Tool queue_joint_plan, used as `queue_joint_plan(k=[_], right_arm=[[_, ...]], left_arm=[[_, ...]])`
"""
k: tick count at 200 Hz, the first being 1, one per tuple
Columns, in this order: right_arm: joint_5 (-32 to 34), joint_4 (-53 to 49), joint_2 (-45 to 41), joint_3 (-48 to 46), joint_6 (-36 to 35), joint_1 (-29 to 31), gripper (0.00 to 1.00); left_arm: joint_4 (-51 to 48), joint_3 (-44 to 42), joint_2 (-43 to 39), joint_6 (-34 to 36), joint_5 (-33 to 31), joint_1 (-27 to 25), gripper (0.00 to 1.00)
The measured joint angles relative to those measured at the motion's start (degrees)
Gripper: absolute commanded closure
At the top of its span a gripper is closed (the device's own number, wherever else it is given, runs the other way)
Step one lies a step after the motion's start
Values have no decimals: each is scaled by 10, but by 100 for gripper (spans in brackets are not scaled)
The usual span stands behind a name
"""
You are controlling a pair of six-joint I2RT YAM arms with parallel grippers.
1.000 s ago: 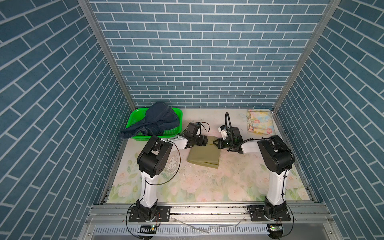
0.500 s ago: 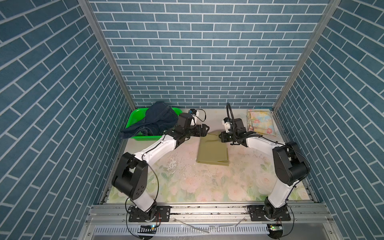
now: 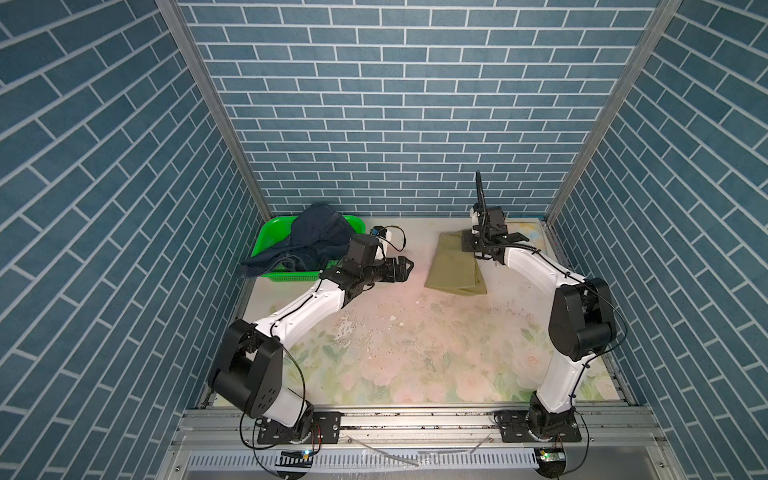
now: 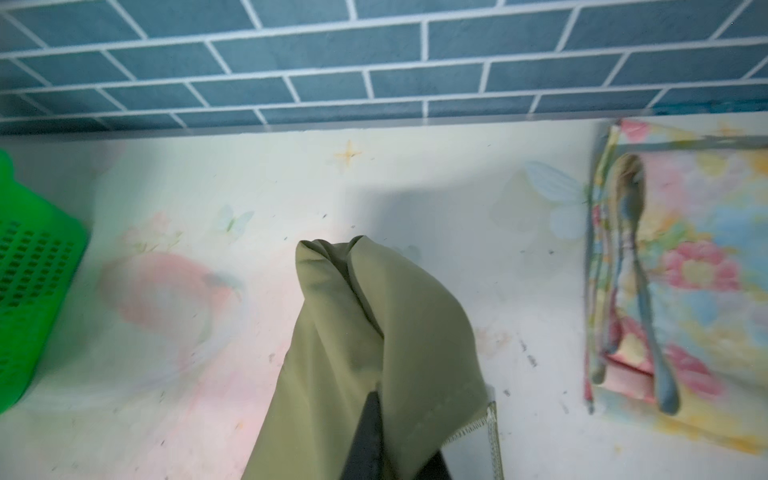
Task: Fold and stack the skirts
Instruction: 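Lift the folded khaki skirt with both grippers toward the floral skirt, then lower the khaki skirt onto the floral skirt with the right gripper while the left withdraws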
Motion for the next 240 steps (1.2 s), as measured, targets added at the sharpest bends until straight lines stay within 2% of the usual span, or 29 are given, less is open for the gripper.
queue_joint_plan(k=[63,120,240], right_arm=[[68,-7,69,103,38,-60,100],[115,-17,111,197,67,-74,100],[193,-3,134,250,167,-118,100]], left_arm=[[23,0,45,-5,17,0,11],[42,1,73,-17,37,0,11],[60,8,83,-29,51,-3,12]])
